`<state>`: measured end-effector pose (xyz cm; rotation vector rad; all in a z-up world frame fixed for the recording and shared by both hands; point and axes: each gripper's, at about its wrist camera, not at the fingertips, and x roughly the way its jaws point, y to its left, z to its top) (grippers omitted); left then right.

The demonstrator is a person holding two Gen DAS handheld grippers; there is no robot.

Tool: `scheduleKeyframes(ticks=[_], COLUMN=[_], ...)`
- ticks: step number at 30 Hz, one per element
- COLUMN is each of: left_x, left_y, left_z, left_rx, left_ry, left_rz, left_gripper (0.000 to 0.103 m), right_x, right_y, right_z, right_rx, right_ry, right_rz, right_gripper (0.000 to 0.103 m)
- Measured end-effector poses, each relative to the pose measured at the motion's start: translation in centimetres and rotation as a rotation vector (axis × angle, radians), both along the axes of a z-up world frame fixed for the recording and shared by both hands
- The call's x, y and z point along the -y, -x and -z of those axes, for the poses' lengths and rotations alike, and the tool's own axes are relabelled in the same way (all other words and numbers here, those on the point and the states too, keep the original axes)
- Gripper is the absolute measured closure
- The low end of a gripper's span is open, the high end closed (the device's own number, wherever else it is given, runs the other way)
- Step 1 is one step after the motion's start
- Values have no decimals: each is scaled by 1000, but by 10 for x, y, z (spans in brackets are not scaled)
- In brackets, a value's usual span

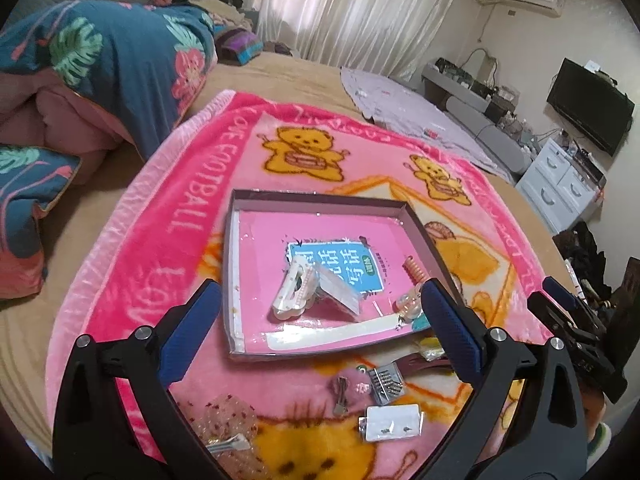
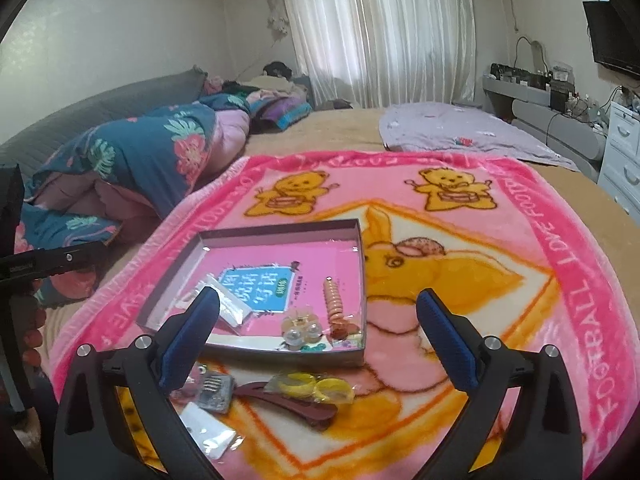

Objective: Organize jewelry
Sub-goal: 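Withdraw both tools from the box over the remaining accessories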

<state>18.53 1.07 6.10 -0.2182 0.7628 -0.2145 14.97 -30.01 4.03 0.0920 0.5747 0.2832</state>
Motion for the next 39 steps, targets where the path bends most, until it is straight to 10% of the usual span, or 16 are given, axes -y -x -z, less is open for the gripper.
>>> scheduleKeyframes(ticks=[20, 39], left_x=[-7, -30], left_y=[76, 123], left_z=[-34, 11], left_rx=[120, 14], left_ry=[-1, -62], left_rz=[-9, -64], left_gripper=[10, 9], right_x=[-14, -43], right_y=[68, 97], right_z=[-38, -29], right_rx=[81, 45], right_ry=[12, 33], right_rz=[-43, -144], right_gripper=[5, 4])
